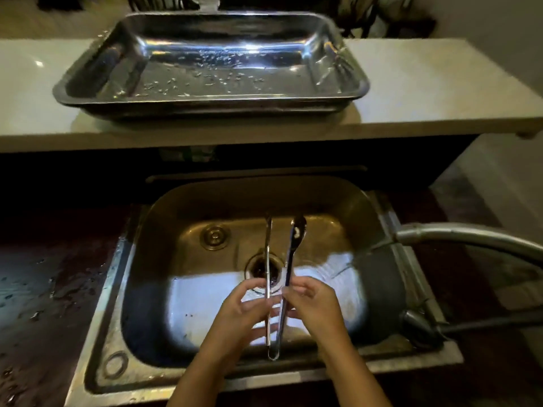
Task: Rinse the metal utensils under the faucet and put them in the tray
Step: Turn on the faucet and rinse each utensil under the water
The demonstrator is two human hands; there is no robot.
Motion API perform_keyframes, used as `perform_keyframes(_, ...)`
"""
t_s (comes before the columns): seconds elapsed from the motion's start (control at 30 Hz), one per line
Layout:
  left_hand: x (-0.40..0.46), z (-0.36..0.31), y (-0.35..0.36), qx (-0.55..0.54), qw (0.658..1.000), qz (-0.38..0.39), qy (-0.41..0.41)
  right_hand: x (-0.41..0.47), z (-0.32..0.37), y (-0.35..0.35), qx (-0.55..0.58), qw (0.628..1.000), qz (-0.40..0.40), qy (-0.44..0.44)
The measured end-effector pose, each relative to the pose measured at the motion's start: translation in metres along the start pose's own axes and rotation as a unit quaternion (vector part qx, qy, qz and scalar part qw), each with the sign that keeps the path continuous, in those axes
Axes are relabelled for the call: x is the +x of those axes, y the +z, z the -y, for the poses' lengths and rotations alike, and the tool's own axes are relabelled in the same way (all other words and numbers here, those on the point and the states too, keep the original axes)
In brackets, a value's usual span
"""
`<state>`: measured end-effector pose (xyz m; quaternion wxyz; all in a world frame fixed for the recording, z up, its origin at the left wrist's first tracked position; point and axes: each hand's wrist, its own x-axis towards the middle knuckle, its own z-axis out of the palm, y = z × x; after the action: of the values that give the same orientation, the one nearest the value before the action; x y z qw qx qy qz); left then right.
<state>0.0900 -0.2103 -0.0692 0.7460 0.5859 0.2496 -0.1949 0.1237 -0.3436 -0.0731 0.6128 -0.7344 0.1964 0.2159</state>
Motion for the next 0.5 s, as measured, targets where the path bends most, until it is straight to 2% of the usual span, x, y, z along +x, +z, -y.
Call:
perform_keyframes(0.23, -0.022, 0.020, 0.041, -0.030, 0.996, 0.083, -0.002, -0.038, -0.015, -0.040, 0.055, 0.998, -0.026, -0.002)
perform_keyframes(0.37, -0.027, 0.026, 0.044, -0.021, 0.998, 0.067, 0.002, -0.042, -0.024, -0.043, 0.045, 0.999, -0.005, 0.001)
perform_keyframes(0.43, -0.030, 0.027, 0.040, -0.005, 0.999, 0.048, 0.019, -0.039, -0.029, -0.046, -0.010, 0.999, -0.026, -0.031)
perform_keyframes(0.5, -0.033, 0.026, 0.037, 0.008, 0.999, 0.034, 0.032, -0.033, -0.034, -0.054, -0.177, 0.971, -0.077, -0.140)
